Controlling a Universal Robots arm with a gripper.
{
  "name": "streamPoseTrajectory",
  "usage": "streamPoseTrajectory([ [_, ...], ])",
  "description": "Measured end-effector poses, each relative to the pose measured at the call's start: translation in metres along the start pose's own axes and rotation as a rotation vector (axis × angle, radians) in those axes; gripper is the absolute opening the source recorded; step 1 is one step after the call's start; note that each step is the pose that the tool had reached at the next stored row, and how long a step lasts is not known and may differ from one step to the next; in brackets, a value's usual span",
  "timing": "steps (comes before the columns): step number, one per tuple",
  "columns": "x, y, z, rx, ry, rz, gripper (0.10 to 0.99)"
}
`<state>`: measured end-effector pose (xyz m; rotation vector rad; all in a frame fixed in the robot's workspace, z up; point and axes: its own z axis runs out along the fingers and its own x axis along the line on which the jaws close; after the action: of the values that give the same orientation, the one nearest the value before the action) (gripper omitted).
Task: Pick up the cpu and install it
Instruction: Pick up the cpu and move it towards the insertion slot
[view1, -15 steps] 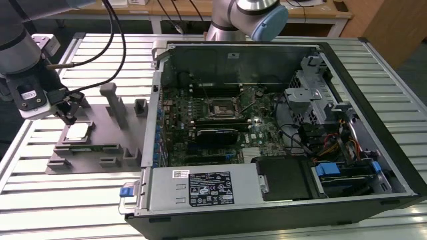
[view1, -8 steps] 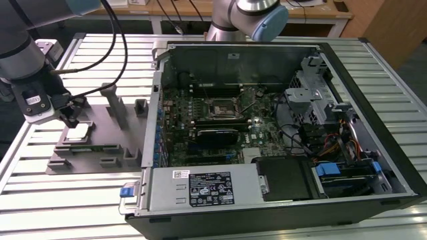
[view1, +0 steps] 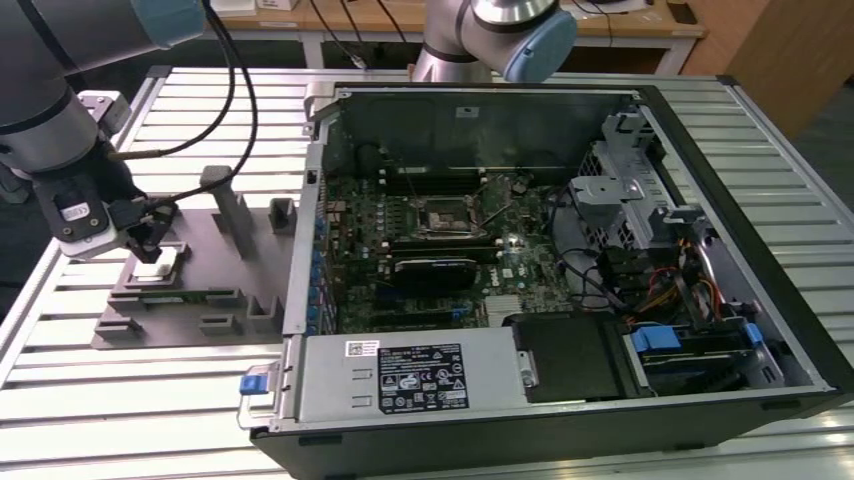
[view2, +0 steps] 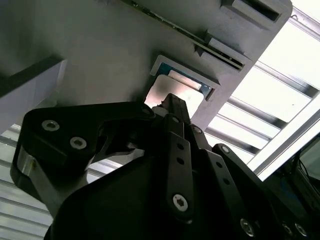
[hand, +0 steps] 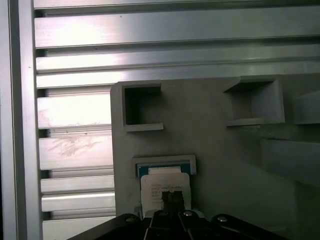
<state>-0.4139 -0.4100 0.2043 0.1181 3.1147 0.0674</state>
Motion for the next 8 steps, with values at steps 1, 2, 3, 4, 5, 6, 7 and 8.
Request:
streamPoseTrajectory([
  [1, 0.0000, 0.0000, 0.0000, 0.000, 0.0001, 0.000, 0.106],
  [2, 0.0000, 0.0000, 0.0001, 0.000, 0.0001, 0.000, 0.106],
  [3, 0.0000, 0.0000, 0.0002, 0.000, 0.0000, 0.000, 0.106],
  [4, 0.0000, 0.0000, 0.0003, 0.000, -0.0001, 0.000, 0.106],
  [5, 0.0000, 0.0000, 0.0004, 0.000, -0.0001, 0.000, 0.106],
  [6, 0.0000, 0.0000, 0.0004, 0.000, -0.0001, 0.000, 0.106],
  [7, 0.0000, 0.0000, 0.0005, 0.000, -0.0001, 0.000, 0.114],
  [8, 0.0000, 0.0000, 0.0005, 0.000, -0.0001, 0.000, 0.165],
])
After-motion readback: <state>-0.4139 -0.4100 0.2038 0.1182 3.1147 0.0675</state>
